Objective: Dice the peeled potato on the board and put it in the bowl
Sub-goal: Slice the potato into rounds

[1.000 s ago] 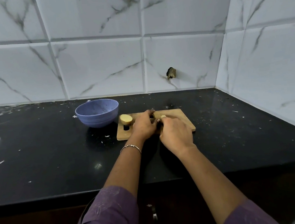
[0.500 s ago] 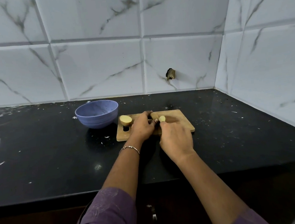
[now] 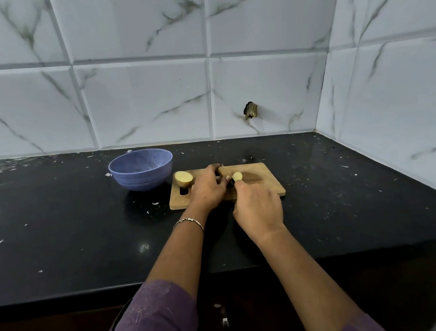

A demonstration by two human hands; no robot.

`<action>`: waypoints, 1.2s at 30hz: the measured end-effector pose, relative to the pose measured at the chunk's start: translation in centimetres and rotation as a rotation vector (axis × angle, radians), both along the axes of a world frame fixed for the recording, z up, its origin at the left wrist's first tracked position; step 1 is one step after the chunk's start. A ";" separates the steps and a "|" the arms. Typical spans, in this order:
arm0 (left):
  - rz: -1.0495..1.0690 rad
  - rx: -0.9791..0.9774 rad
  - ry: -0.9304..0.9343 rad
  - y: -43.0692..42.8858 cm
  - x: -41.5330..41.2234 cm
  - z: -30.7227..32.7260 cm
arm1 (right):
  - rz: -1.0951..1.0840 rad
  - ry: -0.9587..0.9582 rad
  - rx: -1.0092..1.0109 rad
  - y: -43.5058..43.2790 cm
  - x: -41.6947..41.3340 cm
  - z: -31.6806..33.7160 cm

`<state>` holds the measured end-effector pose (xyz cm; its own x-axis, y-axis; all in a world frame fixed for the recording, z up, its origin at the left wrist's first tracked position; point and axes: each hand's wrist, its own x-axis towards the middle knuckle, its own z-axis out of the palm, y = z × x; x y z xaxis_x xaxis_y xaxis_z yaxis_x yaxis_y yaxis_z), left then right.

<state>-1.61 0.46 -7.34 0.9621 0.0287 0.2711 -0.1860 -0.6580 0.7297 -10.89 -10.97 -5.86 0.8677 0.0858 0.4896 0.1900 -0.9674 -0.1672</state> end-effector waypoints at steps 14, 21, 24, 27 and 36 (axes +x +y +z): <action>0.006 0.022 0.021 0.1 -0.6 0.0 | -0.034 -0.023 -0.028 -0.2 0.5 -0.5; 0.014 0.036 0.015 0.2 -0.1 -0.5 | -0.042 -0.077 0.104 -0.2 0.7 -0.6; 0.010 0.036 0.018 0.2 0.0 -0.5 | -0.016 -0.118 0.152 0.0 0.6 -0.6; 0.005 0.027 0.014 0.2 0.0 -0.5 | -0.008 -0.138 0.180 -0.1 0.5 -0.5; 0.002 0.035 0.025 0.3 0.1 -0.4 | -0.016 -0.099 0.207 0.0 0.3 -0.4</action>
